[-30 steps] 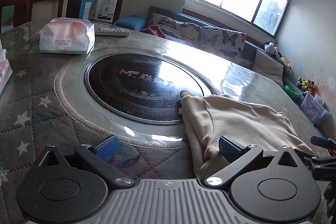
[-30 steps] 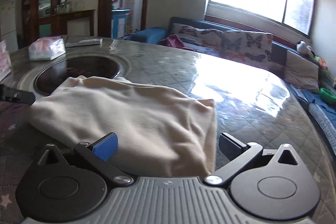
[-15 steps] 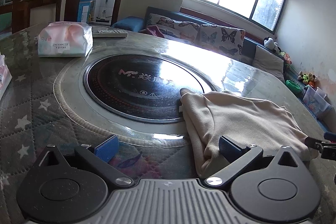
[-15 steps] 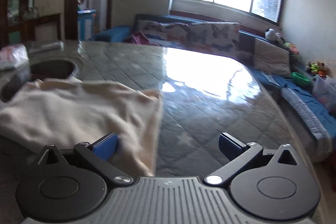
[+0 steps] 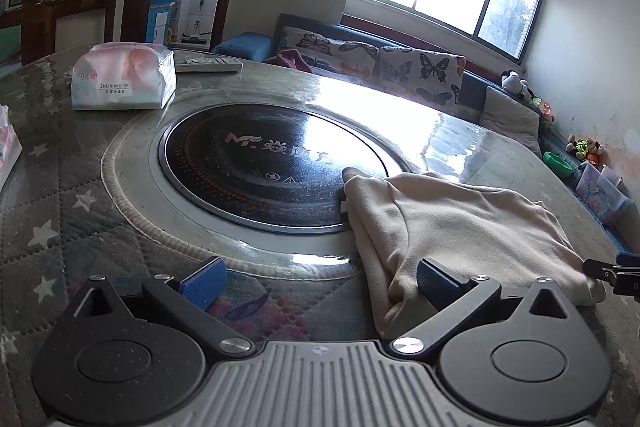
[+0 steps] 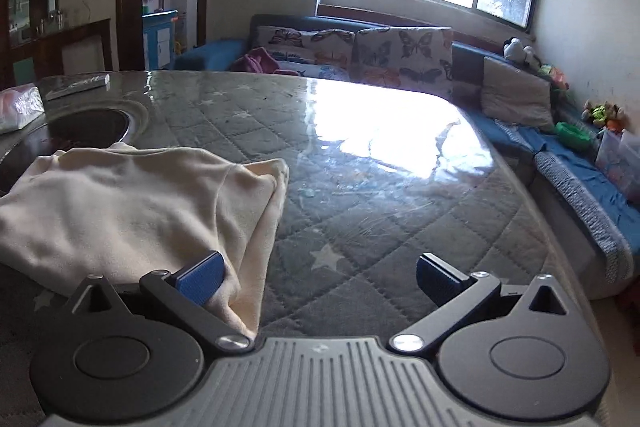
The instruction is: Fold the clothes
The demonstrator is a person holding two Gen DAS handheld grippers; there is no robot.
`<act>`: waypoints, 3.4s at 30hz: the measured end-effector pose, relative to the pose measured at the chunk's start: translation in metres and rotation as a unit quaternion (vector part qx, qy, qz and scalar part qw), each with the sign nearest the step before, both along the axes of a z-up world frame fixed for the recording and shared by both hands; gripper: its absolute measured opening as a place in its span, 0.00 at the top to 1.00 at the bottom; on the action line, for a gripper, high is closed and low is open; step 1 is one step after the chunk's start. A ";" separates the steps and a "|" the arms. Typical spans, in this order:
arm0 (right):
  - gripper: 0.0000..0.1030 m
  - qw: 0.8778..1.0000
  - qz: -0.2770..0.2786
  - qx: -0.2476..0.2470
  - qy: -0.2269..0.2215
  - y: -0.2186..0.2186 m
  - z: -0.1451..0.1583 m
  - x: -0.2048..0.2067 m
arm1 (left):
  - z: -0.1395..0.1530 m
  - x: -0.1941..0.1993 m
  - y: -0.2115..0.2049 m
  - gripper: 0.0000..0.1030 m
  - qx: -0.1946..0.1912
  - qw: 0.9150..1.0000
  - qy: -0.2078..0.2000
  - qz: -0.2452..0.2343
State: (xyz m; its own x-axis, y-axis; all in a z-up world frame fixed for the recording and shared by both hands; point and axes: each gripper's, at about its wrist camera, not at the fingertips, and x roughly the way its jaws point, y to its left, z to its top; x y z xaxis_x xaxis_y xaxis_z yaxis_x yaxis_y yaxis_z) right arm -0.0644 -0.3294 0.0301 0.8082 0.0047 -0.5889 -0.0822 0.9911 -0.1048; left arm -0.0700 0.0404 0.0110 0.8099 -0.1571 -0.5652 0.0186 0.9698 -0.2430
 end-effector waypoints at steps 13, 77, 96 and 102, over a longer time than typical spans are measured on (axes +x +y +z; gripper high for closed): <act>0.00 0.980 0.198 -0.009 -0.024 0.111 0.027 -0.008 | 0.007 0.002 0.020 0.00 -0.035 0.998 0.012 0.042; 0.06 0.929 0.363 -0.062 0.023 0.187 0.002 -0.034 | 0.022 0.022 0.002 0.00 -0.020 0.996 0.065 0.054; 0.56 0.899 0.416 -0.133 0.002 0.230 -0.007 -0.028 | 0.023 0.039 0.027 0.00 -0.145 0.984 0.088 0.049; 0.85 0.913 0.400 -0.077 0.011 0.219 0.007 -0.016 | 0.016 0.048 0.031 0.00 -0.228 0.966 0.114 0.047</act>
